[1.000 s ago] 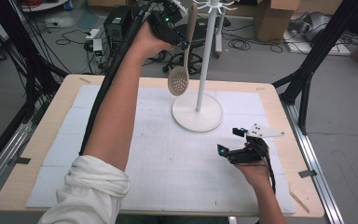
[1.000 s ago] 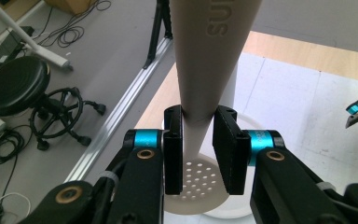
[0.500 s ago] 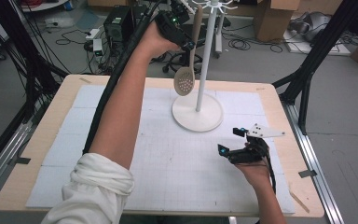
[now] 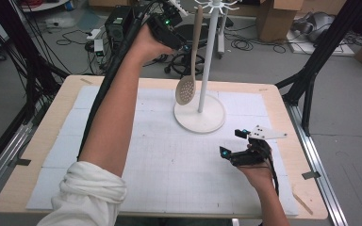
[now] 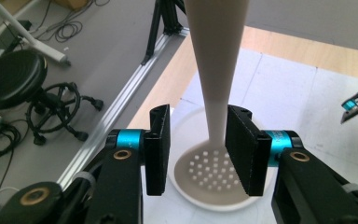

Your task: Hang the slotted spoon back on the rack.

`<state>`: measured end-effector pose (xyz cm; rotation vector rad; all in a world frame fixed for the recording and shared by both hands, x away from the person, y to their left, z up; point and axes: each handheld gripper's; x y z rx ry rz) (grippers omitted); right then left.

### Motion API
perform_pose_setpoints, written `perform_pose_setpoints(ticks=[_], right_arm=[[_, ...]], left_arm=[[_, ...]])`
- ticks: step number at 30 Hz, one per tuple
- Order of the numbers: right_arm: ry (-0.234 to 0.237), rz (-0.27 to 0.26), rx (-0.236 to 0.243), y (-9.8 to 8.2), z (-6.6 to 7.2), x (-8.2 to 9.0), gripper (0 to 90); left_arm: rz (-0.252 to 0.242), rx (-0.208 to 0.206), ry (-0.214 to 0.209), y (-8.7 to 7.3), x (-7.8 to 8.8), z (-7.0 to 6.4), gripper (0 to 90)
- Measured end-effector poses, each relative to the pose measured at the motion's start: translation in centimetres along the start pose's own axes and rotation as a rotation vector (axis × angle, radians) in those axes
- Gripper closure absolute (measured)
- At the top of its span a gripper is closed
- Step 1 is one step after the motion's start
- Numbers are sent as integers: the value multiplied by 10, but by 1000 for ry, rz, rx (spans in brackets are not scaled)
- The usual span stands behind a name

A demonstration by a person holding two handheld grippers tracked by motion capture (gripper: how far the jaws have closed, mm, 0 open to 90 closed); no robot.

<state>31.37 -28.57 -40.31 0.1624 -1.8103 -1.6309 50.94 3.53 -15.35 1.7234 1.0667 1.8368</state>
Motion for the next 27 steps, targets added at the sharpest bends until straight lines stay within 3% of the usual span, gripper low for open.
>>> perform_pose_setpoints(ticks=[4, 6, 9, 10, 12, 15, 16, 19, 22, 27], right_arm=[[-4, -6, 3, 0, 0, 0, 7], [-5, -6, 3, 0, 0, 0, 7], [-2, -3, 1, 1, 0, -1, 7], [0, -4, 5, 1, 1, -1, 7], [2, -1, 8, 1, 1, -2, 7], [5, 4, 5, 1, 2, -2, 7], [3, 5, 3, 1, 2, -2, 7], [2, 4, 5, 0, 1, -2, 7], [0, 6, 6, 0, 2, -3, 7], [2, 13, 14, 0, 3, -3, 7]], left_arm=[[-3, 6, -20, -7, 8, -4, 591], [-39, 1, -42, -12, 13, -6, 589], [-48, 8, -61, -18, 16, -7, 585], [-10, 17, -65, -24, 17, -9, 579], [0, 17, -78, -28, 19, -13, 578], [-30, -7, -96, -32, 23, -20, 579], [-57, -5, -127, -37, 27, -24, 580], [-30, -22, -125, -44, 31, -33, 577], [-81, -31, -144, -51, 36, -36, 575], [-111, -18, -138, -74, 43, -38, 572]])
Point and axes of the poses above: each handheld gripper's, and its own axes: x roughly backward along the jaws, y roughly out of its top, z roughly to its left, and after that the axes turned 15 degrees about -y, right-handed
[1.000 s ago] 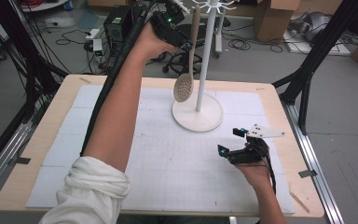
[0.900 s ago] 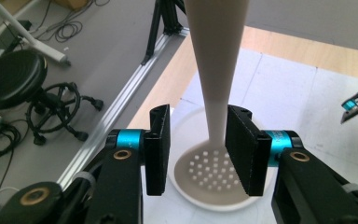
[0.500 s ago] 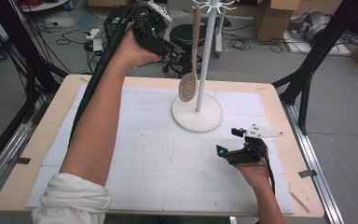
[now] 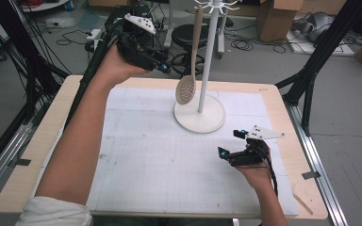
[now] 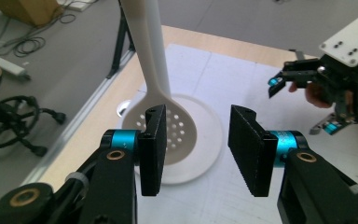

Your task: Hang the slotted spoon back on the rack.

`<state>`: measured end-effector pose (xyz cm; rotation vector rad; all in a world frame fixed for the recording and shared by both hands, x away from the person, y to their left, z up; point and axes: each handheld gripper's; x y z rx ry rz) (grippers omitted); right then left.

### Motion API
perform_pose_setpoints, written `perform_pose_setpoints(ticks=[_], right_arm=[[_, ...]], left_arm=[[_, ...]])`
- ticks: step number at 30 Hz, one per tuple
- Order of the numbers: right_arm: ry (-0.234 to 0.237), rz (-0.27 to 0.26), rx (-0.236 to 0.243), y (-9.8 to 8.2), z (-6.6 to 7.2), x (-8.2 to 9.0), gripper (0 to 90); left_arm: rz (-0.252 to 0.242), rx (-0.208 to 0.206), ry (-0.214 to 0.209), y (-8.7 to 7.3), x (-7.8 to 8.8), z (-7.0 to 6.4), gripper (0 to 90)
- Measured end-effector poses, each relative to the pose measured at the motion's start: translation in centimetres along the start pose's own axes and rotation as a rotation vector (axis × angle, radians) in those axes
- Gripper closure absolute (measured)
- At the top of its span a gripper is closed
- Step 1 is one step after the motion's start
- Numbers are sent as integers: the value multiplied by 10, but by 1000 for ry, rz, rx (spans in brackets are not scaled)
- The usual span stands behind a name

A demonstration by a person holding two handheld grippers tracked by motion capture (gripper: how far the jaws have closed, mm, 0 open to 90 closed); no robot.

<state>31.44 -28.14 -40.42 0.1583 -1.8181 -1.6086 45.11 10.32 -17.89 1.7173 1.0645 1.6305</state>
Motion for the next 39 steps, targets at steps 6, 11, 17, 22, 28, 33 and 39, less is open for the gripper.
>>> perform_pose_setpoints(ticks=[6, 11, 17, 22, 28, 33, 39], right_arm=[[-1, 4, 2, 0, 0, 0, 7], [-3, 2, -2, 0, -1, 0, 7], [0, -3, -3, 0, -1, 1, 7], [-1, -2, -4, 0, 0, 1, 7], [-1, 5, 2, 0, 1, -1, 7], [-2, 7, 7, 0, 2, -2, 7], [-1, 20, 1, -1, 3, -5, 7]], left_arm=[[-42, 24, 10, -29, 7, -4, 544], [-73, 37, 20, -52, 11, -10, 525], [-117, 33, -11, -77, 12, -21, 474], [-159, 56, -2, -105, 13, -29, 457], [-188, 65, -20, -139, 13, -39, 390], [-193, 82, -18, -170, 10, -46, 372], [-222, 116, -1, -204, 9, -53, 343]])
Point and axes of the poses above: each handheld gripper's, and its own axes: x roughly backward along the jaws, y roughly out of its top, z roughly to its left, and after that the axes turned 15 degrees about -y, right-handed
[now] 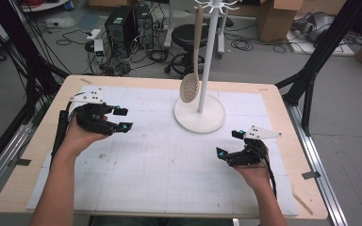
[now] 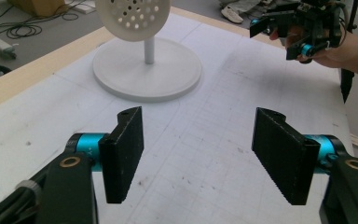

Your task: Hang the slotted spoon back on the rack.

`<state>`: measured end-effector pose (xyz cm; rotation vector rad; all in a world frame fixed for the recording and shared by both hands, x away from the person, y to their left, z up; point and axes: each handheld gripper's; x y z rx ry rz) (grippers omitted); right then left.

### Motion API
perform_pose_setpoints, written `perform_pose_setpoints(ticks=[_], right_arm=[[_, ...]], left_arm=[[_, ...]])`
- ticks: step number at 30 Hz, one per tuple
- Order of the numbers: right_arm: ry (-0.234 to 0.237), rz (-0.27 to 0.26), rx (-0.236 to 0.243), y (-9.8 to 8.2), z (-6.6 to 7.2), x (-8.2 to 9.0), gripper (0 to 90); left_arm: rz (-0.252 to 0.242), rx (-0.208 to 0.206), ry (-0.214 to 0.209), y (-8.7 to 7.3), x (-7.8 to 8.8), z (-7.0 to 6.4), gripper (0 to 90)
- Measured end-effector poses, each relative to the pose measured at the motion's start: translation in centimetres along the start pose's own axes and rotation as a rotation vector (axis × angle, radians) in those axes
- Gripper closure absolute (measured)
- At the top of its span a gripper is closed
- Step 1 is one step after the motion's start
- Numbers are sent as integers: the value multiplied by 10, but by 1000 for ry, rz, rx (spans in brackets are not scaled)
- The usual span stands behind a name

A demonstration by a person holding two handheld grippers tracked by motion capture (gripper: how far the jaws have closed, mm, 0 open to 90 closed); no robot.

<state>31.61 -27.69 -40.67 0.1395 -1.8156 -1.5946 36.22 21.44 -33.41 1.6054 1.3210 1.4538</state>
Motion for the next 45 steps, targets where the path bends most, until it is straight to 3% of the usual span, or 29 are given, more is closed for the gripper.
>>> perform_pose_setpoints(ticks=[7, 10, 12, 19, 27, 30, 34, 37, 45], right_arm=[[1, 3, 8, 0, 0, -1, 7], [-5, 3, 6, 0, -1, -1, 7], [-7, 5, 1, 0, -1, -1, 7], [-4, 7, 9, 0, -1, -2, 7], [1, -3, 10, 0, -1, -1, 7], [3, -2, 8, 0, -1, -1, 7], [1, -1, 14, 0, 0, -3, 7], [2, -1, 22, 1, 1, -3, 7], [5, 6, 23, 1, 1, -7, 7]], left_arm=[[-28, -29, -4, -14, 5, -12, 323], [-87, -43, -21, -25, 11, -14, 301], [-90, -35, -1, -27, 16, -15, 281], [-163, -48, -19, -39, 17, -18, 222], [-162, -67, -11, -42, 11, -23, 62], [-176, -85, -14, -46, 10, -24, 62], [-217, -70, -12, -54, 13, -22, 62], [-219, -52, 15, -59, 15, -21, 25], [-204, -45, 15, -60, 13, -20, 18]])
Point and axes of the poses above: each handheld gripper's, and its own axes: x roughly backward along the jaws, y roughly out of its top, z roughly to its left, and after that the axes turned 15 degrees about -y, right-handed
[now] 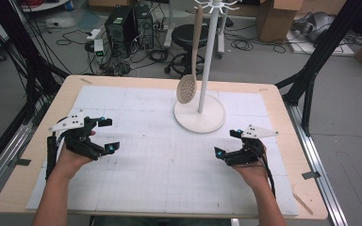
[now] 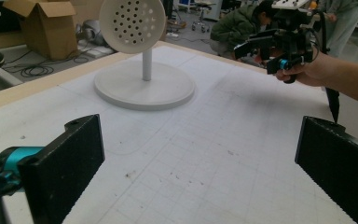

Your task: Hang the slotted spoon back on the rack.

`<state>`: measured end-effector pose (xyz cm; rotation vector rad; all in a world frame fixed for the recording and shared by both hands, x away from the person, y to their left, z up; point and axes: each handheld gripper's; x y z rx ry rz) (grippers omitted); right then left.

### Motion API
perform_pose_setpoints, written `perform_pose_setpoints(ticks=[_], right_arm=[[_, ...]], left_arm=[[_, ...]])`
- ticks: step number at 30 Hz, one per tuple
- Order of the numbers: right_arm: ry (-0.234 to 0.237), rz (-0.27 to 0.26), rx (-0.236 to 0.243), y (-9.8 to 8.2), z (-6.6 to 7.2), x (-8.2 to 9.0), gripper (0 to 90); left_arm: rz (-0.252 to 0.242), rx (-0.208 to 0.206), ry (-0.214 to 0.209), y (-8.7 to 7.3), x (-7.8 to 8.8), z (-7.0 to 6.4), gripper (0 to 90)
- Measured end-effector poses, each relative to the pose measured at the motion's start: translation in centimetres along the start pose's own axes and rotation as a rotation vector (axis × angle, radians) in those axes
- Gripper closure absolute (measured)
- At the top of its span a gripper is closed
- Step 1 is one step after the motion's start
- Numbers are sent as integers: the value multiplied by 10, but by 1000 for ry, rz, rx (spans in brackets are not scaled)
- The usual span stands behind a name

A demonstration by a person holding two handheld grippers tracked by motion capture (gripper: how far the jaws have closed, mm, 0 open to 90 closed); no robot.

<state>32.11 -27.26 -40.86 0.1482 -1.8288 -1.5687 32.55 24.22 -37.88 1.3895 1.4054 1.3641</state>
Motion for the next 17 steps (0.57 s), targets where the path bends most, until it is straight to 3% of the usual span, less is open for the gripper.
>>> perform_pose_setpoints(ticks=[17], right_arm=[[3, -6, -14, 0, -2, 0, 7]], left_arm=[[4, 15, 3, -3, 1, 2, 18]])
Point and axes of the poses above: each handheld gripper's, and its own axes: x roughly backward along the jaws, y roughly out of its top, z roughly to its left, and after that the axes turned 15 degrees about -y, right-handed
